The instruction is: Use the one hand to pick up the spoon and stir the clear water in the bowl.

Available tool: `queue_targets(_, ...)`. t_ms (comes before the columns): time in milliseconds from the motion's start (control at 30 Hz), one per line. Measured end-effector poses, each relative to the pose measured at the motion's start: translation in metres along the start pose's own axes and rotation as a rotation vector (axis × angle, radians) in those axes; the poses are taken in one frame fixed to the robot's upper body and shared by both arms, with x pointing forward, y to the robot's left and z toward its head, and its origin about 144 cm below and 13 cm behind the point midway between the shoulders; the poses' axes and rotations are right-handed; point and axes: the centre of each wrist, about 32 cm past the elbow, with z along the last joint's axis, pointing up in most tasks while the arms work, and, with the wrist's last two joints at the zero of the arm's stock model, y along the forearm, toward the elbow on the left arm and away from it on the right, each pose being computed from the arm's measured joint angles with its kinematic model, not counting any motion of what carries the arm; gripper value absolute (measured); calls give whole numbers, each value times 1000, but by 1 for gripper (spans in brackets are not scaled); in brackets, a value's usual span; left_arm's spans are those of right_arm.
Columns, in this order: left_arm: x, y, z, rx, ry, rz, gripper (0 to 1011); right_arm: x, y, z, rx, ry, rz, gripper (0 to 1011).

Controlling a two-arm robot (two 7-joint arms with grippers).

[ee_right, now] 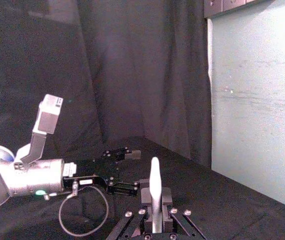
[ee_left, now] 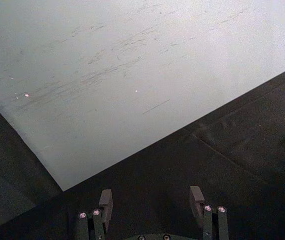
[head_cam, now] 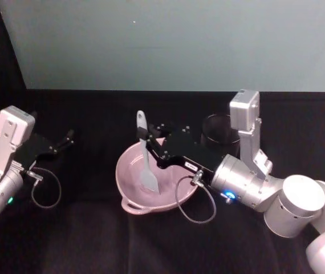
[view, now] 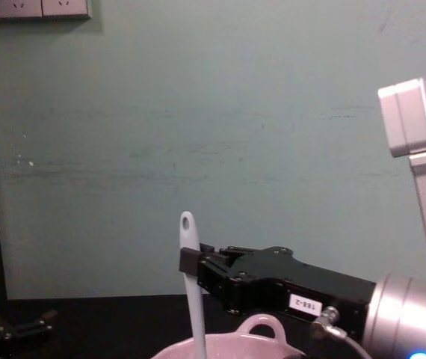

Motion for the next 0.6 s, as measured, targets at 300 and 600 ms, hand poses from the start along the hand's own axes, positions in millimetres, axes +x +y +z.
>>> queue_targets(300,0,0,0,0,0,0,1011,9,12,-6,22,-12,-28,110)
queue_targets(600,0,0,0,0,0,0,1011,20,11,-7,39,-41,-99,110)
